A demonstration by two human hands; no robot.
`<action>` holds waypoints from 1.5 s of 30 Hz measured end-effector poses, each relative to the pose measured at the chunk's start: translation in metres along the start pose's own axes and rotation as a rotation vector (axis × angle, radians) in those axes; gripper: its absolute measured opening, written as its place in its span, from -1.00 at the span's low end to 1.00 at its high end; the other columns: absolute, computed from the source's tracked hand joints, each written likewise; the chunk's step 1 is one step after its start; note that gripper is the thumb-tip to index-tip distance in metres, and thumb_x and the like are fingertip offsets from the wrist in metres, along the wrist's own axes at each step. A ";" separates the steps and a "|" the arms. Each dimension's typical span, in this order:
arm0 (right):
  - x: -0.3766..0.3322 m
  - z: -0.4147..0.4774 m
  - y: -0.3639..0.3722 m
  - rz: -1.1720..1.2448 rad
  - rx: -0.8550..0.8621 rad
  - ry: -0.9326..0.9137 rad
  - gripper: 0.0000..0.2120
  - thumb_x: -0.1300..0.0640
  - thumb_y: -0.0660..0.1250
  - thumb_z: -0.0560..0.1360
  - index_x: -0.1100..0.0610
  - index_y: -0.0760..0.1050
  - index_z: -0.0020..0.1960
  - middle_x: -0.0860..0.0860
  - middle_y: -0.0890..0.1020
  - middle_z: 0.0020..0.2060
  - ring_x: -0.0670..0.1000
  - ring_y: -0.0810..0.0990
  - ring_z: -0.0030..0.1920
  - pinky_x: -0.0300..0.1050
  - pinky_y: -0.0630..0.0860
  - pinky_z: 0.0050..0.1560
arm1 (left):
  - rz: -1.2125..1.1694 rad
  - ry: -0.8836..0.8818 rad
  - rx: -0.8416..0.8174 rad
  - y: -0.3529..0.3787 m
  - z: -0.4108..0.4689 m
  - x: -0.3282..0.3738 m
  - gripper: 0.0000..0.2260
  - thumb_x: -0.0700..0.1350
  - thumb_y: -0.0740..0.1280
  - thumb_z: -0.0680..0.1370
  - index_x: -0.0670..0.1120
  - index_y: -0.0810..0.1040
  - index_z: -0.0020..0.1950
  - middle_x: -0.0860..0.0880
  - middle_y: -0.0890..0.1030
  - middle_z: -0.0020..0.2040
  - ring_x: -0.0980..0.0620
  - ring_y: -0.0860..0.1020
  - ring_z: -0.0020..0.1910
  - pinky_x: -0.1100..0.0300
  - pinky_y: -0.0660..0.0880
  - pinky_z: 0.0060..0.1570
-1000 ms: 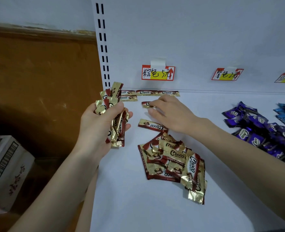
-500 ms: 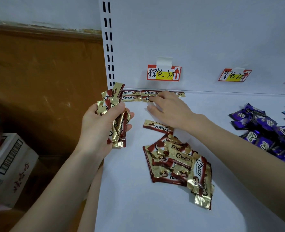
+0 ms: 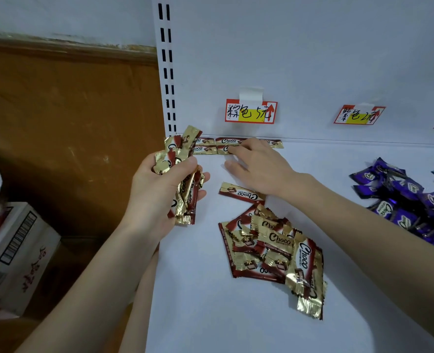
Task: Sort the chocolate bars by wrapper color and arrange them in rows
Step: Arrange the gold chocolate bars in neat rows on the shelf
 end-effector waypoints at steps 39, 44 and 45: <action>0.008 -0.057 -0.086 0.642 0.204 -0.119 -0.75 0.19 0.46 0.38 -0.13 0.52 -0.09 -0.24 0.58 -0.12 -0.24 0.52 -0.10 -0.32 0.39 0.01 | 0.052 0.034 -0.111 0.051 -0.003 0.012 -0.76 -0.27 0.44 0.42 0.03 0.52 -0.05 -0.06 0.68 -0.22 0.01 0.67 -0.33 0.21 0.55 -0.45; 0.078 -0.045 -0.070 0.558 0.225 0.121 -0.81 0.23 0.43 0.41 0.17 0.60 0.02 -0.13 0.59 -0.20 -0.28 0.51 -0.22 -0.45 0.37 -0.17 | 0.040 0.015 -0.080 0.043 0.000 0.006 -0.78 -0.27 0.41 0.45 0.03 0.51 -0.07 -0.08 0.68 -0.23 0.02 0.67 -0.34 0.19 0.59 -0.41; 0.086 -0.042 -0.065 0.510 0.210 0.137 -0.82 0.23 0.42 0.41 0.19 0.60 0.02 -0.07 0.60 -0.18 -0.25 0.50 -0.23 -0.51 0.31 -0.20 | 0.037 0.012 -0.078 0.042 0.000 0.006 -0.78 -0.27 0.41 0.45 0.03 0.50 -0.07 -0.09 0.67 -0.23 0.02 0.67 -0.34 0.19 0.59 -0.41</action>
Point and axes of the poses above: each hand's wrist, its own z-axis towards the middle knuckle, its own y-axis out of the palm, x = y × z, the point moved 9 cm from there along z, towards the middle knuckle
